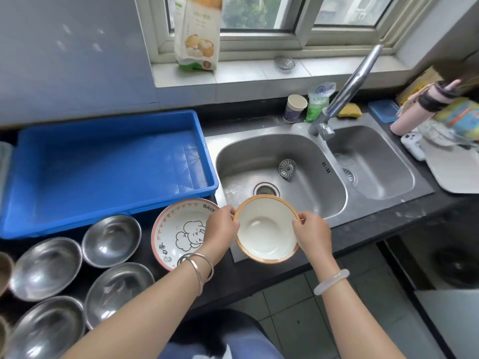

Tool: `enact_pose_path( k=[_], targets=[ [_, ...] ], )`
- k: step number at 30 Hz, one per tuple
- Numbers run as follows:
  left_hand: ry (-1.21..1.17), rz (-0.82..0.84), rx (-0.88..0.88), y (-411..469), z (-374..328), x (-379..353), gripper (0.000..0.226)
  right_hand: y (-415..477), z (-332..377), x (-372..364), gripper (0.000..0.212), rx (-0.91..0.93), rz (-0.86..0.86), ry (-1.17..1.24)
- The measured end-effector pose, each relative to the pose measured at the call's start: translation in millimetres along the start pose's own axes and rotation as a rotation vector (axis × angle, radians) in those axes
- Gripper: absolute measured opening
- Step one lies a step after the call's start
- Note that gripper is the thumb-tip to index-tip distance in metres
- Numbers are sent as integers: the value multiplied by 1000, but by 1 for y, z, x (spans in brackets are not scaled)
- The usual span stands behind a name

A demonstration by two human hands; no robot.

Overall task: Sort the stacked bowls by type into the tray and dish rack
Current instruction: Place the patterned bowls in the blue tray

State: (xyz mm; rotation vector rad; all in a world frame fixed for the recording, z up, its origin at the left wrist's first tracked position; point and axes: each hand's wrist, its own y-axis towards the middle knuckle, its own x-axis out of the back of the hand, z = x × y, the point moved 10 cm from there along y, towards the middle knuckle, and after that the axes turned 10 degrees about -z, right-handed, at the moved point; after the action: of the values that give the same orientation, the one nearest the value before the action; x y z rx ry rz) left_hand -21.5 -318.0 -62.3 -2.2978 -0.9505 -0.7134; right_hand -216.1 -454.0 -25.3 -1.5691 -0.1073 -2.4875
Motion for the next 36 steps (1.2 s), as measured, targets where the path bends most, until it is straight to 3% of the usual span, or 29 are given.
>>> enact_pose_path(
  k=[14, 25, 31, 36],
  targets=[
    [48, -31, -4, -3, 13, -15, 13, -3, -28, -37, 18, -76, 108, 100],
    [-19, 25, -1, -9, 14, -21, 30, -5, -29, -48, 27, -50, 170, 121],
    [-102, -34, 47, -10, 25, -4, 31, -1, -11, -37, 34, 67, 129, 114],
    [-105, -207, 102, -8, 52, 38, 30, 2, 38, -34, 32, 270, 86, 85]
  ],
)
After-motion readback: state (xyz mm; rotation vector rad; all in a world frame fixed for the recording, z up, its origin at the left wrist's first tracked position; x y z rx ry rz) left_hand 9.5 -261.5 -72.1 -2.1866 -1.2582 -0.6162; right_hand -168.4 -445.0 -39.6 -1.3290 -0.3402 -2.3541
